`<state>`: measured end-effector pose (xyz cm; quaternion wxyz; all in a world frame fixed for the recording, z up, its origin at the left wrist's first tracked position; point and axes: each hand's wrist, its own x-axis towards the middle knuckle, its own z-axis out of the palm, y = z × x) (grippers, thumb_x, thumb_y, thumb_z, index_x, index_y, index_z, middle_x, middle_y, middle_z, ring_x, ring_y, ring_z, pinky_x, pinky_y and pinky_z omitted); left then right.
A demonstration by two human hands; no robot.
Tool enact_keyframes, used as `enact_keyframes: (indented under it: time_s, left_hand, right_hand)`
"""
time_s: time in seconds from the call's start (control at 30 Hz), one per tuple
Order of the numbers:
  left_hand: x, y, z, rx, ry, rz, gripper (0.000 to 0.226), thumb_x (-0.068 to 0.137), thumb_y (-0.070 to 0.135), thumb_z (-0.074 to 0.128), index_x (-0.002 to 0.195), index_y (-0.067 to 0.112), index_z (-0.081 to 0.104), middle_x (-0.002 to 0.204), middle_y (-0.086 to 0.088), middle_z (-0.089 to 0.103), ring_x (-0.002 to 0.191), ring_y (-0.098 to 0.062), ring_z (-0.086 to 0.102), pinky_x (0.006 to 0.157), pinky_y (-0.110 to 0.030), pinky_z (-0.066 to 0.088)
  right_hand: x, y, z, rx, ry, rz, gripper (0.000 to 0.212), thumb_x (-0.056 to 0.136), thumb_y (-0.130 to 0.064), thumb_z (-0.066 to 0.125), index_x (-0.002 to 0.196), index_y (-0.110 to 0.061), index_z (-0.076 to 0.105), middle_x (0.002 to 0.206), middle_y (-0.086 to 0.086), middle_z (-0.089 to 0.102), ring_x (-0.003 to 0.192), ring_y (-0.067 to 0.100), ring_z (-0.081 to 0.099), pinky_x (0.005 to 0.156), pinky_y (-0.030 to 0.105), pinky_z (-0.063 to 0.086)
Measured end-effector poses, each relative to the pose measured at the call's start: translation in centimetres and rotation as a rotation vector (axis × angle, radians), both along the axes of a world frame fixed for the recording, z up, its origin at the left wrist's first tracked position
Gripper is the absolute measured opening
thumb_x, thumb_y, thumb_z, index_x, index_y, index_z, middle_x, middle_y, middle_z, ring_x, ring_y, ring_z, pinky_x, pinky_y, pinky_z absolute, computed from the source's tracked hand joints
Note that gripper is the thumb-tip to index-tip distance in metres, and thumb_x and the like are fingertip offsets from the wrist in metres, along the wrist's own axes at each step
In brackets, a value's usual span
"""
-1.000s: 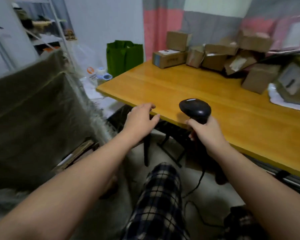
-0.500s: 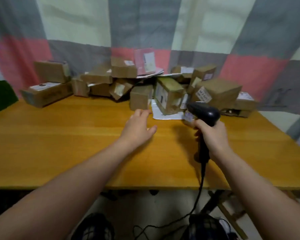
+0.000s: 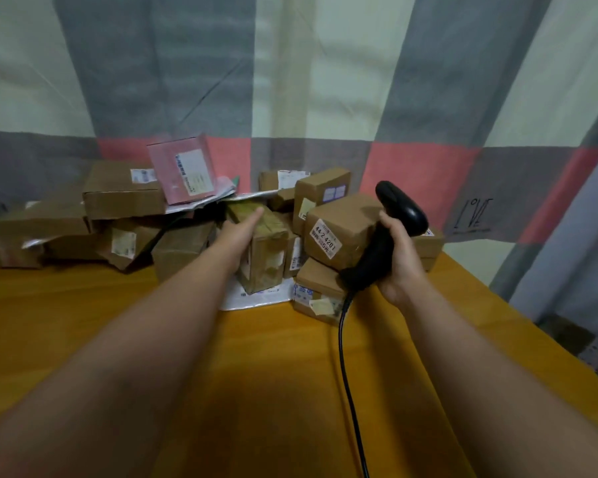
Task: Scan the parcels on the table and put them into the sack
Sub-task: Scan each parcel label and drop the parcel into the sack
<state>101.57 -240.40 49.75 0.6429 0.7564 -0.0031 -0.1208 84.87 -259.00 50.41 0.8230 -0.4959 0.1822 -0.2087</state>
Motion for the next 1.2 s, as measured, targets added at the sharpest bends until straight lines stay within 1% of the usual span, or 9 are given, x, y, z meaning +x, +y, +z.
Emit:
enact_keyframes:
  time_s: [0.17, 0.23, 0.3, 0.47, 0.73, 0.83, 0.97, 1.1, 1.2]
  left_hand:
    - [1.2, -0.8, -0.5, -0.116, 0.091, -0.015, 0.07, 0.083, 0.04, 0.067, 0.141, 0.021, 0.033, 0.123, -0.017, 0.061, 0.094, -0.033, 0.066, 0.067, -0.043, 0.059]
    - [0.7, -1.0, -0.7, -0.141, 0.092, -0.024, 0.065, 0.086, 0.034, 0.065, 0.141, 0.022, 0.033, 0.114, -0.014, 0.063, 0.076, -0.026, 0.066, 0.04, -0.029, 0.052]
    - [-0.2, -1.5, -0.7, -0.16, 0.092, -0.017, 0.062, 0.089, 0.031, 0.062, 0.142, 0.023, 0.031, 0.112, -0.013, 0.062, 0.073, -0.024, 0.063, 0.035, -0.024, 0.046]
    - [-3.5, -1.9, -0.6, -0.212, 0.104, -0.002, 0.062, 0.096, 0.025, 0.051, 0.149, 0.031, 0.019, 0.132, -0.014, 0.052, 0.104, -0.035, 0.06, 0.06, -0.035, 0.053]
    - [-9.8, -0.6, -0.3, 0.001, 0.026, -0.103, 0.051, 0.102, 0.037, 0.038, 0.149, 0.021, 0.026, 0.144, -0.012, 0.042, 0.127, -0.033, 0.044, 0.1, -0.047, 0.043]
    - [-10.8, 0.3, -0.6, 0.058, -0.02, -0.103, 0.06, 0.1, 0.045, 0.038, 0.15, 0.017, 0.023, 0.15, -0.011, 0.035, 0.134, -0.032, 0.037, 0.107, -0.047, 0.037]
    - [-9.8, 2.7, -0.5, 0.344, -0.313, -0.092, 0.07, 0.092, 0.05, 0.053, 0.148, 0.018, 0.025, 0.15, -0.013, 0.027, 0.137, -0.034, 0.027, 0.113, -0.045, 0.027]
    - [-7.4, 2.8, 0.2, 0.71, -0.555, -0.133, 0.091, 0.08, 0.066, 0.059, 0.151, 0.032, 0.014, 0.155, -0.013, 0.01, 0.141, -0.039, 0.015, 0.111, -0.051, 0.026]
    - [-5.1, -0.1, 1.3, 0.828, -0.542, -0.153, 0.09, 0.077, 0.077, 0.049, 0.15, 0.037, 0.014, 0.155, -0.015, 0.011, 0.139, -0.043, 0.016, 0.108, -0.056, 0.03]
  right_hand:
    - [2.3, -0.6, -0.4, -0.046, 0.021, 0.04, 0.064, 0.058, -0.054, 0.076, 0.114, -0.025, 0.067, 0.109, 0.001, 0.073, 0.109, 0.024, 0.064, 0.099, 0.045, 0.048]
    - [2.6, -0.5, -0.7, -0.07, 0.034, 0.046, 0.053, 0.065, -0.053, 0.076, 0.11, -0.025, 0.068, 0.109, 0.0, 0.073, 0.109, 0.024, 0.063, 0.101, 0.046, 0.046]
    - [2.7, 0.0, -1.0, -0.102, 0.052, 0.063, 0.045, 0.07, -0.052, 0.074, 0.107, -0.027, 0.067, 0.107, -0.001, 0.073, 0.109, 0.023, 0.062, 0.1, 0.047, 0.046]
    - [1.9, 2.4, -1.2, -0.195, 0.055, 0.082, 0.034, 0.077, -0.048, 0.071, 0.105, -0.031, 0.065, 0.101, -0.009, 0.073, 0.106, 0.018, 0.06, 0.092, 0.043, 0.047]
    - [-1.2, 7.5, -0.5, -0.144, 0.043, 0.143, 0.062, 0.068, -0.047, 0.076, 0.12, -0.017, 0.062, 0.11, 0.005, 0.072, 0.103, 0.025, 0.067, 0.09, 0.042, 0.053]
    - [-2.3, 8.2, -0.2, -0.175, 0.049, 0.052, 0.051, 0.077, -0.04, 0.074, 0.119, -0.015, 0.061, 0.105, 0.004, 0.072, 0.096, 0.02, 0.068, 0.08, 0.033, 0.054]
    - [-3.6, 6.0, 0.1, -0.25, 0.06, -0.084, 0.025, 0.082, -0.03, 0.071, 0.103, -0.019, 0.064, 0.086, -0.004, 0.071, 0.076, 0.01, 0.068, 0.057, 0.02, 0.049]
    - [-2.7, 2.9, 0.4, -0.279, 0.073, -0.12, 0.049, 0.08, -0.028, 0.073, 0.123, -0.011, 0.057, 0.107, 0.004, 0.065, 0.094, 0.019, 0.063, 0.067, 0.027, 0.048]
    - [-0.8, 1.2, 1.3, -0.301, 0.051, -0.121, 0.072, 0.073, -0.034, 0.076, 0.135, -0.011, 0.048, 0.143, 0.01, 0.044, 0.115, 0.027, 0.056, 0.094, 0.044, 0.05]
